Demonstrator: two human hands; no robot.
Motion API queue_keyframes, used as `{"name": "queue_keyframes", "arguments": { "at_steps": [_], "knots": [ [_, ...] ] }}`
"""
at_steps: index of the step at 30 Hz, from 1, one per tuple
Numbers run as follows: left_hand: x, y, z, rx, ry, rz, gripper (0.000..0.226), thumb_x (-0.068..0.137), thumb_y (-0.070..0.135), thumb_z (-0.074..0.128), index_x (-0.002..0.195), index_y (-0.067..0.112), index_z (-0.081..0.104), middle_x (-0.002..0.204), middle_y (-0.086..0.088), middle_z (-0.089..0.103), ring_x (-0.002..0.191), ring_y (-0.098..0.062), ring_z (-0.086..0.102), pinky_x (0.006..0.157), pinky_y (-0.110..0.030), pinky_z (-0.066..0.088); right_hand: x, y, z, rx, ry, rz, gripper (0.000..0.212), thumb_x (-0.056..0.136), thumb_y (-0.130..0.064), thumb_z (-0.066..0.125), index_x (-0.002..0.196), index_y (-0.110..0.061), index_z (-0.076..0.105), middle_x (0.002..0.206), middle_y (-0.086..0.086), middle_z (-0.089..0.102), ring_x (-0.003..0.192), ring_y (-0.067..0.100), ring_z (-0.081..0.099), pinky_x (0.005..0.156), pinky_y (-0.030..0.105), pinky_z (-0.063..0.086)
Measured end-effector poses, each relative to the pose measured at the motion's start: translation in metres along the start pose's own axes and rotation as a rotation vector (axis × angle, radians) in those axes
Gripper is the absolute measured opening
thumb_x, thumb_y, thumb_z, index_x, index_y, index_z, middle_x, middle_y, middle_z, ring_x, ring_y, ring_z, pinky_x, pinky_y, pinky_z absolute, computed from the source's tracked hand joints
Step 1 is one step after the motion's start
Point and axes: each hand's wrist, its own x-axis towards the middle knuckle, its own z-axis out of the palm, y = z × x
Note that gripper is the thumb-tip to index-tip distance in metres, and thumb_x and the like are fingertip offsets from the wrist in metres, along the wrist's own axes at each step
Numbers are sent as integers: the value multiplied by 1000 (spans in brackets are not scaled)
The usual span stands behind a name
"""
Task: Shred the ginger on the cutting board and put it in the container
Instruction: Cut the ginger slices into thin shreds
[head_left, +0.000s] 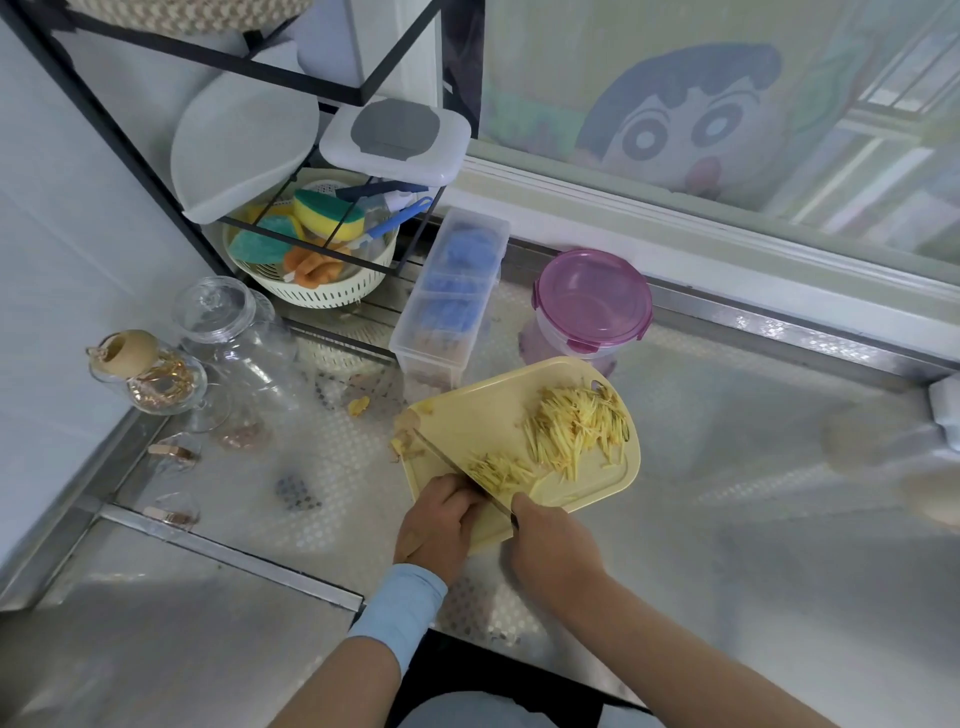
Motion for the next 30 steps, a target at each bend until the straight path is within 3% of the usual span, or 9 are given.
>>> {"name": "queue_keyframes", "arguments": {
  "at_steps": [3, 6, 11, 16, 20, 30],
  "knots": [
    [0, -1, 0, 6, -9, -17, 30, 91, 31, 46, 90, 17, 73, 100, 2, 65, 95, -12, 54, 72, -25, 50, 3, -2, -4, 3, -7, -9, 13, 86, -11, 42, 93, -21, 38, 81, 3, 53, 75, 32, 57, 61, 35, 46],
    [2, -1, -1, 31, 3, 8, 28, 88, 29, 48, 86, 16, 73, 95, 1, 65, 93, -11, 53, 71, -20, 46, -3, 4, -1, 6, 11, -16, 11, 89, -16, 41, 94, -25, 36, 82, 2, 53, 78, 32, 60, 62, 36, 49],
    [1, -1, 1, 32, 35, 14, 27, 86, 28, 51, 83, 14, 73, 94, -1, 66, 92, -11, 53, 71, -16, 41, -18, 16, 8, 24, 63, -3, 2, 95, -23, 39, 97, -23, 40, 74, -2, 47, 71, 28, 53, 59, 34, 40],
    [0, -2, 2, 8, 14, -3, 27, 88, 29, 51, 87, 16, 74, 97, 1, 66, 94, -9, 53, 75, -11, 37, -5, 8, 9, 17, 25, 2, 10, 91, -15, 41, 99, -22, 41, 82, 0, 52, 75, 30, 56, 62, 36, 45],
    [-1, -3, 2, 1, -4, -22, 28, 88, 31, 50, 90, 18, 74, 99, 3, 66, 95, -9, 54, 74, -16, 43, 2, -2, 2, 23, 24, -9, 16, 88, -10, 42, 94, -23, 36, 78, 1, 47, 71, 31, 50, 60, 35, 41],
    [1, -6, 2, -4, 13, 19, 27, 87, 29, 51, 87, 15, 74, 96, -1, 67, 92, -12, 55, 73, -22, 47, -17, 12, 9, 41, 53, 12, 5, 96, -20, 41, 92, -21, 38, 73, -1, 47, 70, 28, 53, 57, 35, 39]
  ]
}}
